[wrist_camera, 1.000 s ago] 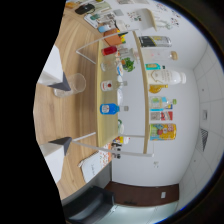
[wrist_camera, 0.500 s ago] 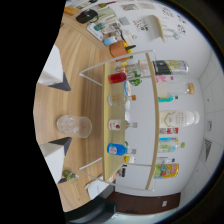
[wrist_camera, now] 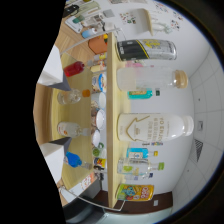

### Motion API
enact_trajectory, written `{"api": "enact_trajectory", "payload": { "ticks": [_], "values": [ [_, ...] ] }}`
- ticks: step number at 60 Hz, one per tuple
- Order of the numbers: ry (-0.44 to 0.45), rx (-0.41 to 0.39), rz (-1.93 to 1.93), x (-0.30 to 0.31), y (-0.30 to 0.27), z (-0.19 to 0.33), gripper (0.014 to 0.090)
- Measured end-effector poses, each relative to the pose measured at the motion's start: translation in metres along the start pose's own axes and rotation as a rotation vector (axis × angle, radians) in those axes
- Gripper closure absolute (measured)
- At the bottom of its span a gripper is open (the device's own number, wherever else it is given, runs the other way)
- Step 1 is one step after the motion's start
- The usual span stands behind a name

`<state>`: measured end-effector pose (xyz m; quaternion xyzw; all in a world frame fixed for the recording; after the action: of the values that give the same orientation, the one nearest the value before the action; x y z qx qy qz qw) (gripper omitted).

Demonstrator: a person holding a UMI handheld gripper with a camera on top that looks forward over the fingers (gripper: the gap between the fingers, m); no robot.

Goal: Make me a cup of Mojito.

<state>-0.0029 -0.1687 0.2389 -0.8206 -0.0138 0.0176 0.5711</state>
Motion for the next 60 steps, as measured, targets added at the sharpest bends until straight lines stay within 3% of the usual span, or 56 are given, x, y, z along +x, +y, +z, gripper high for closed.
{"api": "enact_trajectory", "payload": {
  "ticks": [11, 19, 39, 60],
  "values": [
    [0.039, -0.035, -0.029, 0.033, 0.006, 0.035, 0.0202],
    [0.042, -0.084, -0.023, 0.046, 0.019, 0.055, 0.0278],
    [-0.001, -0.155, 0.013, 0.042, 0.042, 0.077, 0.0687],
    [-0.008, -0.112, -0.025, 0.043, 0.03, 0.062, 0.0709]
  ]
}}
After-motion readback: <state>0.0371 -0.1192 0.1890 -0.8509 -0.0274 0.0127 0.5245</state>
